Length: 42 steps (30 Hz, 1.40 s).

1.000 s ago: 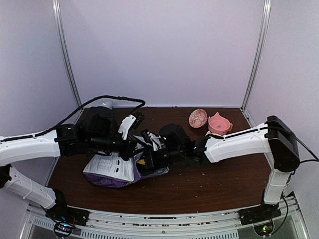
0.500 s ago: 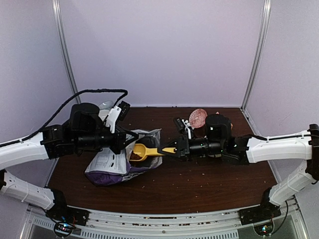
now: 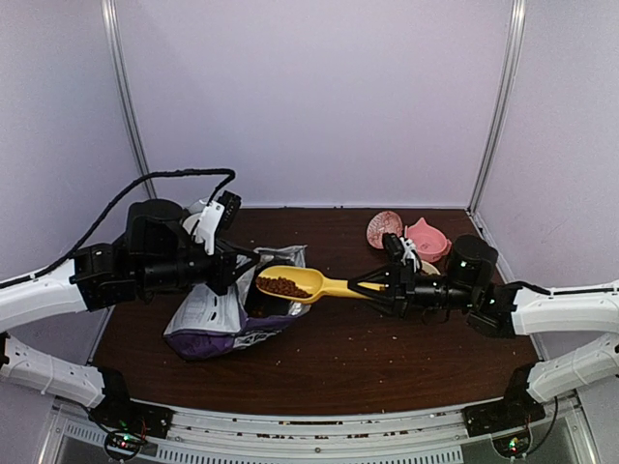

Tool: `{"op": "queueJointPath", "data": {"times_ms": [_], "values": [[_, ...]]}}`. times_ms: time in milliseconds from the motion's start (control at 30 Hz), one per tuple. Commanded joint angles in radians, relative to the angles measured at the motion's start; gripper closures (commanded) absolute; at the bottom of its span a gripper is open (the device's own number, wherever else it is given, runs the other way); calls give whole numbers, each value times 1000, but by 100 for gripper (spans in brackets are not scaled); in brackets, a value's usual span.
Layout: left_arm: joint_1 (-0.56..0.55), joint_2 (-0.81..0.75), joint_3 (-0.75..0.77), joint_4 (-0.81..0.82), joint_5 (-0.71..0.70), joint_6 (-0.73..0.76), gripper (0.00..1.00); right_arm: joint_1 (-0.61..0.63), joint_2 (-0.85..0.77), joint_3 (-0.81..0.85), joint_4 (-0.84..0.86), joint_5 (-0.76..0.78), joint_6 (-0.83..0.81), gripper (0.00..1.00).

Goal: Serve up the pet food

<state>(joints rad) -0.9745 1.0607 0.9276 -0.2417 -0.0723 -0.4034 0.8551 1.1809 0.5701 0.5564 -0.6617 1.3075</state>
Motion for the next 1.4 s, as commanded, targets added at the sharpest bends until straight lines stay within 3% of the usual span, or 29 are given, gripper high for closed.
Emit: {"op": "queueJointPath", "data": {"times_ms": [0, 333, 467, 800, 1033, 1367], "values": [[14, -43, 6, 73, -78, -28, 100, -22, -86, -46, 110, -10, 72, 96], [25, -38, 9, 76, -68, -49, 100, -27, -158, -76, 198, 4, 121, 96], [25, -42, 8, 69, -68, -49, 100, -72, -205, -50, 77, 33, 81, 96], [28, -56, 7, 52, -58, -43, 100, -410, -330, -67, -160, 70, -5, 96], [28, -67, 4, 40, -45, -33, 100, -717, -314, -116, -174, 31, -45, 95], [30, -74, -1, 36, -35, -26, 100, -908, -168, -46, -304, 54, -225, 95]]}}
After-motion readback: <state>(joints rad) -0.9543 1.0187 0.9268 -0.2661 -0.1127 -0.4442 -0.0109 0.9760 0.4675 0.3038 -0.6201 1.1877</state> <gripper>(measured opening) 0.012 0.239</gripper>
